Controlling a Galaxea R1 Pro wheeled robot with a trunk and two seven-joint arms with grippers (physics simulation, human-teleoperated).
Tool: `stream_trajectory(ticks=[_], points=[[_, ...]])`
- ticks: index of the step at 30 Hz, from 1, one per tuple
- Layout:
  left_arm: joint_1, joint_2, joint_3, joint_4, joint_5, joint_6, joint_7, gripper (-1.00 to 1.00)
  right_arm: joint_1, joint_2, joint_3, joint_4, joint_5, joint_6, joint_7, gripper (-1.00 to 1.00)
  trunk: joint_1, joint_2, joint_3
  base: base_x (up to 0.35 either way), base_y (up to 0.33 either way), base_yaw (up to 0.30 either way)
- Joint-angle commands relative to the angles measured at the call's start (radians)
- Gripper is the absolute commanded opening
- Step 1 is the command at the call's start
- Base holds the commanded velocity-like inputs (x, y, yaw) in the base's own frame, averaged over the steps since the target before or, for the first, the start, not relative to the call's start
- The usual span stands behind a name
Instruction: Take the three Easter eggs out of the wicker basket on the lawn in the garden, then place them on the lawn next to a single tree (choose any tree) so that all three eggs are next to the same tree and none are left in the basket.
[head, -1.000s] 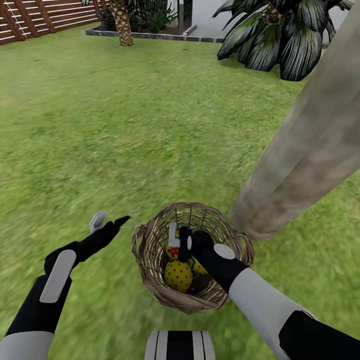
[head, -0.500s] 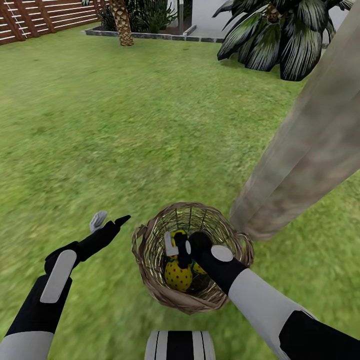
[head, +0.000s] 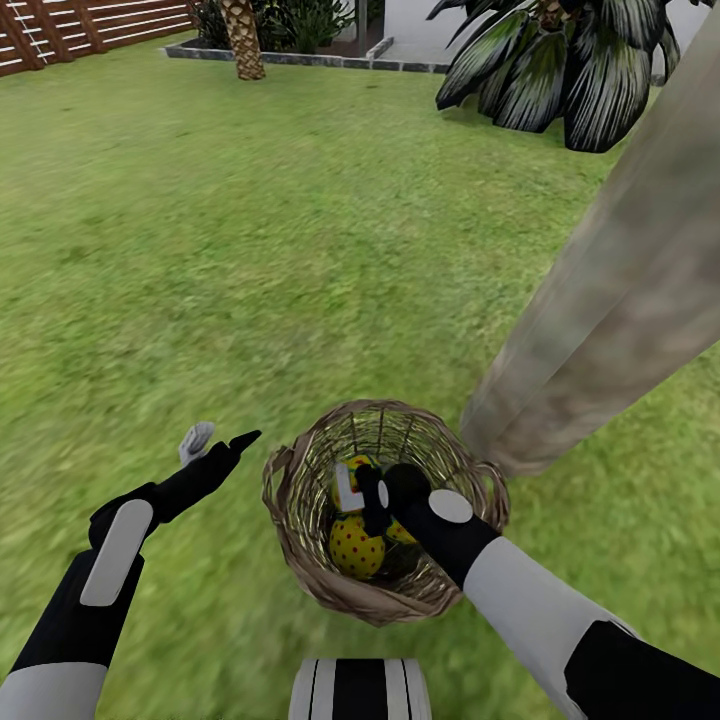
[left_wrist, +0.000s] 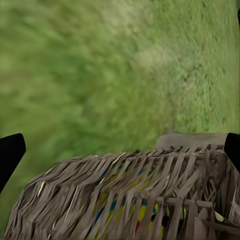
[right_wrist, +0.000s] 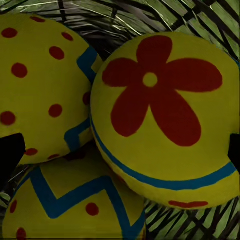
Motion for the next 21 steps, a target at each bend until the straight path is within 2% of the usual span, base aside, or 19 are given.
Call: stream_trajectory(ticks=[1,8,21], points=[[0.000,0.000,0.002,0.000,-0.001,0.006,-0.004,1.00,-0.001,-0.002,0.002,-0.003,0.004,0.005,0.004,1.00,0.000,0.000,-0.001,0.000,0.000,0.000],[0.000,0.000,0.002,0.000,-0.001,0.006,-0.004,1.00,-0.008,-0.021,-0.001,-0.024,0.004,0.009,0.004,1.00,0.000,0.000,-0.001,0.000,0.000,0.000],[0.001,0.000,0.002,0.003,-0.002,0.003,-0.004,1.00,-0.015,-0.018,-0.001,-0.029,0.004,0.013,0.004,1.00,0.000,0.000,-0.001,0.044,-0.058,0.000]])
